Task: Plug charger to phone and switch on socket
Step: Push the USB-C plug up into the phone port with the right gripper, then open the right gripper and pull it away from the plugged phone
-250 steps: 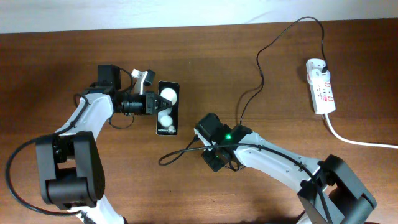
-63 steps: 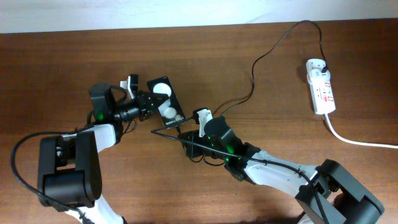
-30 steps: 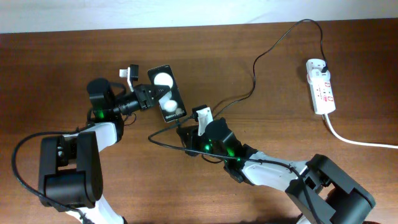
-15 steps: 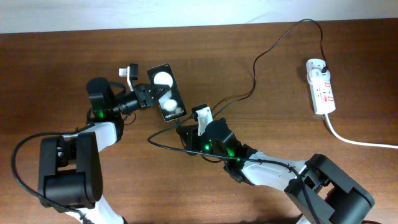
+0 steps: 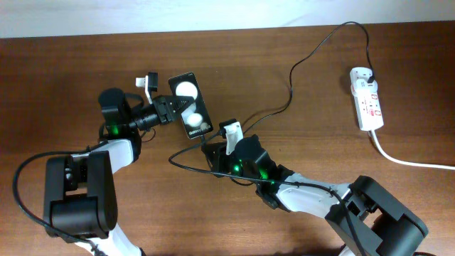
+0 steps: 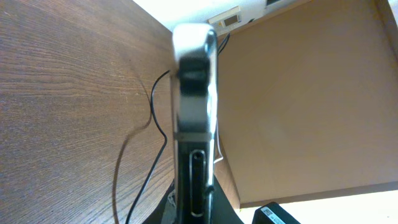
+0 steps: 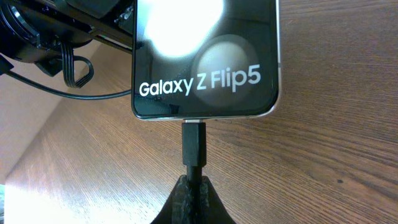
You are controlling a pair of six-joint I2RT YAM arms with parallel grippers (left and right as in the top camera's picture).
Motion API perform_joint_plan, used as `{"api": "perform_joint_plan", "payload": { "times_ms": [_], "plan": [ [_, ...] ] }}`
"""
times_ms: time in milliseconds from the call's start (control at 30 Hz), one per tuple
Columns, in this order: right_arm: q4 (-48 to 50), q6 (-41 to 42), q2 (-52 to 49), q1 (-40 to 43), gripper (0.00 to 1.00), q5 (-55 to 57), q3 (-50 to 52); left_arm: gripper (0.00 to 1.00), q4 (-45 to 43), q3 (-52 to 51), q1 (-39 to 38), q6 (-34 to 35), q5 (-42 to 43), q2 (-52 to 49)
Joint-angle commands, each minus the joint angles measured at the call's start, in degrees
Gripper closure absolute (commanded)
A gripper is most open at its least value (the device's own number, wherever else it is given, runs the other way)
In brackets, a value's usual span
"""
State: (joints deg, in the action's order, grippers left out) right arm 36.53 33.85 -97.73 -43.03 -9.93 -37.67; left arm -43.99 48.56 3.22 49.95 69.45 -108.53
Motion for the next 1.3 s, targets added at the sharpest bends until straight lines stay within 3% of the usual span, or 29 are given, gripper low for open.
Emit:
{"api": "perform_joint_plan", "payload": {
  "times_ms": [0,33,200,300,367,600,733,867,1000,1167,1267],
  "plan": [
    [4.0,-0.6,0.9,0.8,0.96,6.1,-4.5,1.0,1.2,-1.9,-1.8,-0.7,10.3,0.8],
    [4.0,-0.6,0.9,0.8,0.95,5.9,-4.5,1.0,1.2,-1.9,-1.8,-0.7,10.3,0.8],
    [1.2,-0.6,0.9,0.8,0.6,5.4,-4.5,1.0,1.2,-1.9,-1.8,-0.7,10.3,0.8],
    [0.1,-0.6,0.9,0.8,0.14,2.4,-4.5,1.0,1.1,-1.9,-1.8,-0.7,10.3,0.8],
    [-1.4,-0.6,0.9,0.8,0.03,1.3,-4.5,1.0,1.1,-1.9,-1.8,-0.7,10.3,0.8],
    [-5.9,-6.2,4.7,1.7,0.01,-3.9,-4.5,1.0,0.9,-1.9,-1.7,-3.3,10.1,0.8],
    [-13.9,-6.2,10.3,8.8,0.01,-14.9,-4.5,1.0,-3.9,-1.9,-1.7,-3.8,12.9,0.8],
    [-20.0,-6.2,10.7,19.4,0.01,-29.6,-4.5,0.86,-12.9,-1.9,-1.7,-4.3,18.9,0.8],
    [-33.7,-7.0,10.7,25.6,0.01,-29.7,-4.5,0.89,-13.7,-1.9,-1.7,-4.7,19.4,0.8],
    [-38.0,-8.2,10.6,26.9,0.01,-28.1,-4.5,0.89,-13.7,-1.9,-1.7,-4.7,19.3,0.8],
    [-41.7,-8.1,10.6,27.0,0.01,-21.0,-4.5,1.0,-13.6,-1.9,-1.7,-4.6,18.7,0.8]
  ]
}}
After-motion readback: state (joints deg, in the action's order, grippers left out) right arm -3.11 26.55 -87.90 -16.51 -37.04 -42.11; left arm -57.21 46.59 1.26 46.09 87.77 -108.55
